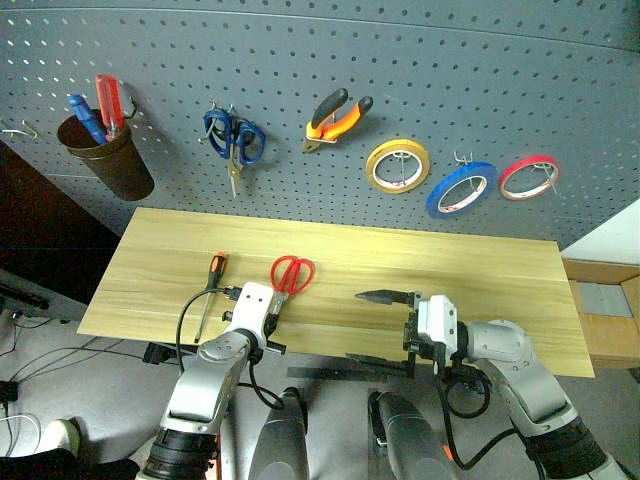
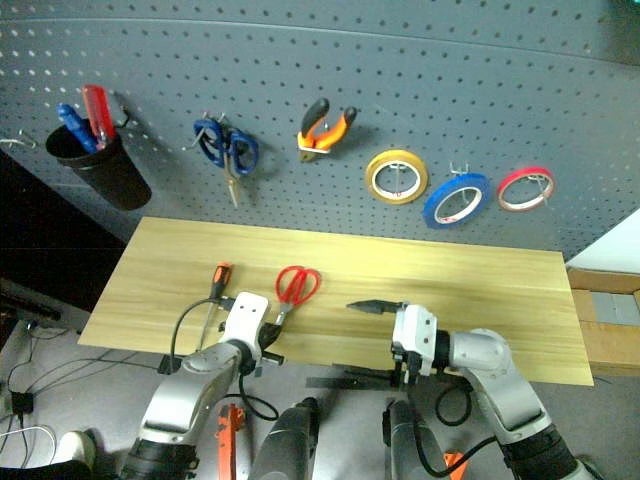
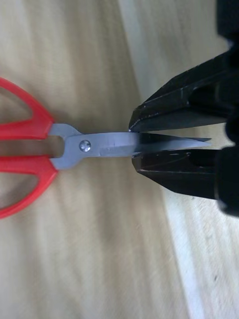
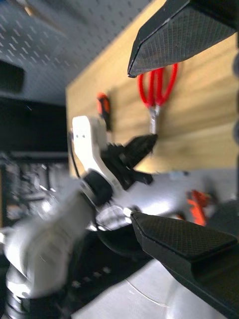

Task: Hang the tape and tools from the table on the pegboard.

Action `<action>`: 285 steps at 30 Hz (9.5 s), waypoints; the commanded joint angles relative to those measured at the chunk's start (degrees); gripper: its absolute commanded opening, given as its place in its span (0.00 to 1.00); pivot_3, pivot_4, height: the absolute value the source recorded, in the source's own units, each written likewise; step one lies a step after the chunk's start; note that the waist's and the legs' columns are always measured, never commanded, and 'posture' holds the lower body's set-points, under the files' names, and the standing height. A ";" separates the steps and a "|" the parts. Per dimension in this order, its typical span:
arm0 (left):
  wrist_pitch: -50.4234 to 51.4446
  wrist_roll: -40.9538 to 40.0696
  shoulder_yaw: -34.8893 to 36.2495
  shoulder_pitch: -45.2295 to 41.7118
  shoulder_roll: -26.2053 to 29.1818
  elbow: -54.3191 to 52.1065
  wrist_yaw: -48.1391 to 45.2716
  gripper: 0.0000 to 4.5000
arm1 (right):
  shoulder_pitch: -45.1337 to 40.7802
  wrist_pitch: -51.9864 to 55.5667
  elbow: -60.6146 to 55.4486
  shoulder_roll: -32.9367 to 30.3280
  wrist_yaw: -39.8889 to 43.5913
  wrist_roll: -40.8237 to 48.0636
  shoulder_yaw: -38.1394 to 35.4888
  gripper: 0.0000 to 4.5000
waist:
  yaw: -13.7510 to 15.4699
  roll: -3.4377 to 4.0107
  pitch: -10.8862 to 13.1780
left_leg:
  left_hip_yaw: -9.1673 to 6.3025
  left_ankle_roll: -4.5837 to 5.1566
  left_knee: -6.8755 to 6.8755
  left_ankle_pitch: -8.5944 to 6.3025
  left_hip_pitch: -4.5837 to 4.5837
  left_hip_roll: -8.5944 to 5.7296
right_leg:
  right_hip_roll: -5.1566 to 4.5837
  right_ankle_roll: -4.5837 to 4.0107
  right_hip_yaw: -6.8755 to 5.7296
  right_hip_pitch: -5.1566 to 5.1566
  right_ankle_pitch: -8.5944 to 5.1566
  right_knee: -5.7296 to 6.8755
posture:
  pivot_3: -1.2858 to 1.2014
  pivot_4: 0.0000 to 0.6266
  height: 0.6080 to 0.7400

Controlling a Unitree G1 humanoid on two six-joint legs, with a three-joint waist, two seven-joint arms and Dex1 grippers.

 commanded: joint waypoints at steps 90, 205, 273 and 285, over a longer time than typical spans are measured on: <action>-26.15 9.15 7.90 8.07 -9.63 -17.78 9.50 0.05 | -4.97 6.96 -11.24 10.85 -26.88 -2.31 -7.62 1.00 | 1.19 -0.18 -0.46 | -0.04 -0.06 0.11 0.05 -0.01 -0.02 | 0.00 -0.32 -0.10 0.02 0.21 0.13 | 0.57 0.43 1.00; 5.38 -1.24 4.69 13.97 6.25 -4.87 -5.99 0.99 | 1.50 13.68 -12.54 -9.03 2.67 3.68 2.20 1.00 | 1.17 -0.03 0.39 | -0.01 -0.05 0.03 0.05 0.02 0.02 | 0.03 -0.04 -0.03 0.01 0.01 0.01 | 0.56 0.57 1.00; -30.50 5.47 10.56 9.33 -1.90 -15.52 5.86 0.05 | -7.59 13.57 -13.26 5.15 -14.94 6.88 -6.36 1.00 | 1.21 -0.14 0.97 | 0.00 -0.09 -0.04 0.04 -0.15 0.00 | 0.00 -0.04 -0.10 -0.13 0.01 -0.05 | 0.56 0.43 1.00; -34.35 4.24 10.37 0.59 -3.17 -7.50 5.55 0.05 | -11.72 13.08 -10.89 7.77 -17.50 5.21 -5.82 1.00 | 1.11 -0.26 0.82 | 0.00 -0.10 0.03 0.05 -0.12 0.00 | -0.02 -0.33 -0.11 -0.09 0.22 0.04 | 0.55 0.43 1.00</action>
